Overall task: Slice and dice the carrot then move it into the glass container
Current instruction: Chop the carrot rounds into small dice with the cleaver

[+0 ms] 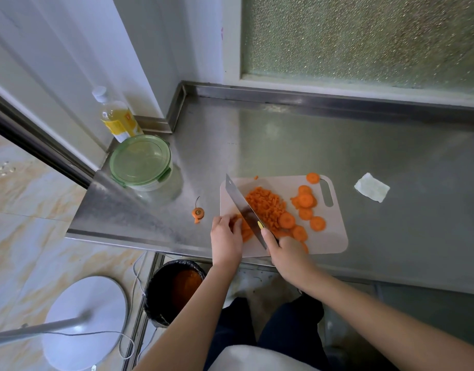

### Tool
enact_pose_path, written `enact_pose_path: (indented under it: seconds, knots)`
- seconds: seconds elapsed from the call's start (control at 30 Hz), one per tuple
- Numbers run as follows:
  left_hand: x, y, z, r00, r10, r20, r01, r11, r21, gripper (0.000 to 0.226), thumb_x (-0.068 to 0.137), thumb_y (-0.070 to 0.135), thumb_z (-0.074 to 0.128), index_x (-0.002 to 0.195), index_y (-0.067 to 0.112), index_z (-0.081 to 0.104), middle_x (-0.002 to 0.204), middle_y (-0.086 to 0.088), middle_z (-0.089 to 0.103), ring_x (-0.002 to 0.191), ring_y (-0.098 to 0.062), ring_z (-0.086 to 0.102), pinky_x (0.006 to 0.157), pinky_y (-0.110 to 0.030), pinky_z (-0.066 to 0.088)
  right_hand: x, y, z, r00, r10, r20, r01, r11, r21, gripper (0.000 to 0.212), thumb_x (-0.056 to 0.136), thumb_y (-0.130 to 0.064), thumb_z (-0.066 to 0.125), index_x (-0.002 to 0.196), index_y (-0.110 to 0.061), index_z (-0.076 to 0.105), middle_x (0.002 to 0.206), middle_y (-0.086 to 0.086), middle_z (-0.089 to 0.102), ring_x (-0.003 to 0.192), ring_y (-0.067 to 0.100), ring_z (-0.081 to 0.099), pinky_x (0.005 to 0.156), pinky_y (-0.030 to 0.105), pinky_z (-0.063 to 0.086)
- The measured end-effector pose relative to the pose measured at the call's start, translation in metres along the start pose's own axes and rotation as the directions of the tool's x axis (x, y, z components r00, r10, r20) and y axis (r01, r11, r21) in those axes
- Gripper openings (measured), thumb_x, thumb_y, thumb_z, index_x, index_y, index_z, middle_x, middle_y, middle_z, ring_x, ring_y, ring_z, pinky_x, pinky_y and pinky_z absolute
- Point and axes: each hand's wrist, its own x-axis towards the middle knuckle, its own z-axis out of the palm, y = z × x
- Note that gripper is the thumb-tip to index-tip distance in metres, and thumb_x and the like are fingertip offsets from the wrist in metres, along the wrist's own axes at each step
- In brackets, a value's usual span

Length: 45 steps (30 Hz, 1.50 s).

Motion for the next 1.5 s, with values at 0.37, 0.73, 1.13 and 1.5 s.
enact_pose_path:
  seconds: [0.37, 0.73, 1.13, 1.5]
  knots:
    - [0.001, 0.002, 0.006, 0.994, -0.015, -0.107, 0.018, 1.000, 0.024, 0.012, 0.088, 0.009, 0.063, 0.089, 0.002, 0.073, 0.080, -0.008, 0.055, 0.071, -0.015, 0.048, 0.065, -0.011, 0.028, 0.004, -0.003, 0.002, 0.999, 0.035, 0.030, -0.033, 0.997, -0.071, 0.062, 0.100, -0.047, 0.024, 0.055, -0.013, 0.048, 0.054, -0.003, 0.048, 0.052, 0.006, 0.044, 0.047, 0.015, 0.030]
    - [0.000, 0.001, 0.004, 0.996, 0.007, -0.092, -0.006, 1.000, 0.012, 0.012, 0.088, 0.007, 0.062, 0.091, 0.005, 0.074, 0.080, -0.004, 0.054, 0.068, -0.011, 0.047, 0.062, 0.002, 0.032, 0.006, -0.007, 0.010, 1.000, 0.018, -0.008, -0.019, 0.990, -0.137, 0.062, 0.100, -0.048, 0.025, 0.061, -0.008, 0.050, 0.066, 0.008, 0.059, 0.068, 0.023, 0.057, 0.058, 0.026, 0.033]
    - [-0.002, 0.004, 0.002, 0.997, 0.001, -0.083, -0.001, 1.000, 0.005, 0.013, 0.088, 0.007, 0.061, 0.091, 0.005, 0.073, 0.077, -0.001, 0.048, 0.062, -0.002, 0.041, 0.062, -0.002, 0.034, 0.011, -0.009, 0.021, 0.999, -0.036, -0.020, 0.032, 0.984, -0.177, 0.057, 0.100, -0.047, 0.026, 0.058, -0.014, 0.043, 0.074, 0.010, 0.065, 0.072, 0.024, 0.063, 0.058, 0.028, 0.041]
    - [-0.002, 0.004, 0.001, 0.999, 0.016, -0.046, -0.009, 0.989, 0.146, 0.016, 0.092, 0.018, 0.057, 0.096, 0.012, 0.072, 0.085, 0.000, 0.054, 0.070, -0.013, 0.048, 0.058, -0.021, 0.034, 0.024, 0.004, 0.012, 0.998, -0.049, -0.041, 0.044, 0.993, -0.107, 0.063, 0.099, -0.050, 0.027, 0.085, -0.002, 0.065, 0.081, 0.012, 0.068, 0.079, 0.027, 0.064, 0.063, 0.030, 0.045]
